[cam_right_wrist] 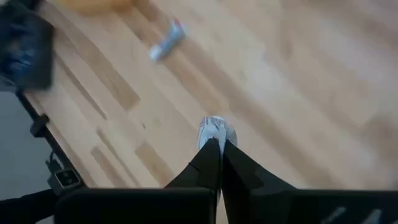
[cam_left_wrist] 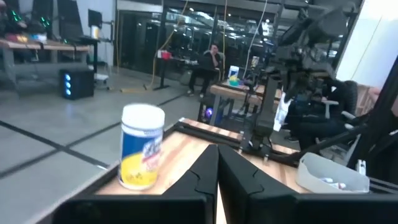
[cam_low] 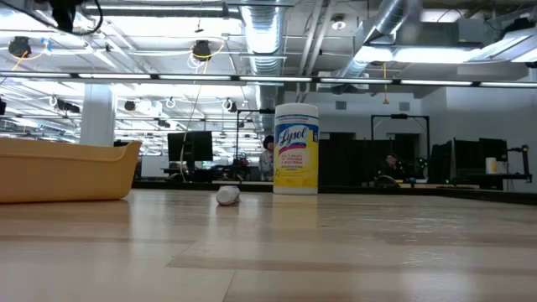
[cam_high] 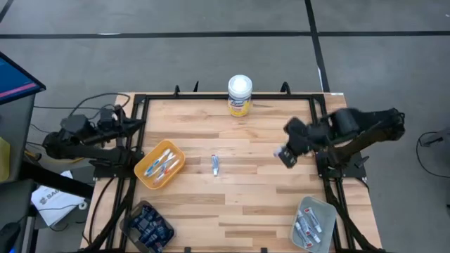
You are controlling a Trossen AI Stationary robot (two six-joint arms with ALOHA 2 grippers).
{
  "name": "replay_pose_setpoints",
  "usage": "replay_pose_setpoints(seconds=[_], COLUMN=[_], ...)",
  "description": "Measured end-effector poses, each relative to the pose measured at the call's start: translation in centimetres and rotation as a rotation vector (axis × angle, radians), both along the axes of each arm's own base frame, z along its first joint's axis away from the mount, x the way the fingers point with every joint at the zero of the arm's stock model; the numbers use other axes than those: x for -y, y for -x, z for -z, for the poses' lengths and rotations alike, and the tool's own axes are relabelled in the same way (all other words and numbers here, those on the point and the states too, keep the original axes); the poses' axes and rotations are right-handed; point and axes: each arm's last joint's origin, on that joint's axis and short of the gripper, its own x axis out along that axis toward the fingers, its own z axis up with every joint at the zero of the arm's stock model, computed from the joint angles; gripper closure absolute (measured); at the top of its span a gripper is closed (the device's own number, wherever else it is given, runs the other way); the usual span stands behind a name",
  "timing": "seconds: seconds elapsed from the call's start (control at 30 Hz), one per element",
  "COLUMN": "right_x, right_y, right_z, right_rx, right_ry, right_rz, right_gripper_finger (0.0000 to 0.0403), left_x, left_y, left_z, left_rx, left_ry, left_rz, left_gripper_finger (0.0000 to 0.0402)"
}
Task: Pick & Place Travel size toiletries
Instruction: Put the white toothpaste into the white bin
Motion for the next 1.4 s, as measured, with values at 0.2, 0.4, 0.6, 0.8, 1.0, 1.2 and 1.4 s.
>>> replay_pose_setpoints(seconds=[0.2, 0.4, 0.6, 0.8, 1.0, 1.2, 1.4], right_x=[-4.8, -9.4, -13.4, -16.2, -18.4, -20.1, -20.8], right_y=[2.7, 4.9, 6.6, 6.5, 4.8, 3.4, 2.3], right_z=[4.9, 6.3, 6.8, 8.7, 11.4, 14.3, 16.5], right_rx=[-0.125, -0.191, -0.255, -0.331, -0.427, -0.506, -0.65], right_ry=[-0.201, -0.41, -0.549, -0.537, -0.493, -0.441, -0.432], right_rz=[0.078, 0.051, 0.063, 0.137, 0.146, 0.154, 0.124], right_gripper_finger=[0.0403, 0.0403, 0.0403, 0.0403, 0.0403, 0.0403, 0.0403], left_x=[0.2, 0.6, 0.8, 1.0, 1.0, 1.1, 1.1], left_y=[-1.6, -3.8, -5.4, -6.6, -6.9, -7.0, -7.1], left_z=[3.6, 6.1, 8.7, 11.3, 12.4, 12.8, 13.4], left_rx=[-0.016, -0.029, -0.019, 0.021, 0.015, 0.004, -0.012], left_ry=[0.065, 0.068, 0.075, 0.095, 0.118, 0.119, 0.118], left_rz=[0.015, 0.062, 0.076, 0.109, 0.117, 0.126, 0.125], left_gripper_finger=[0.0401, 0.0401, 0.0401, 0.0401, 0.0401, 0.0401, 0.0401])
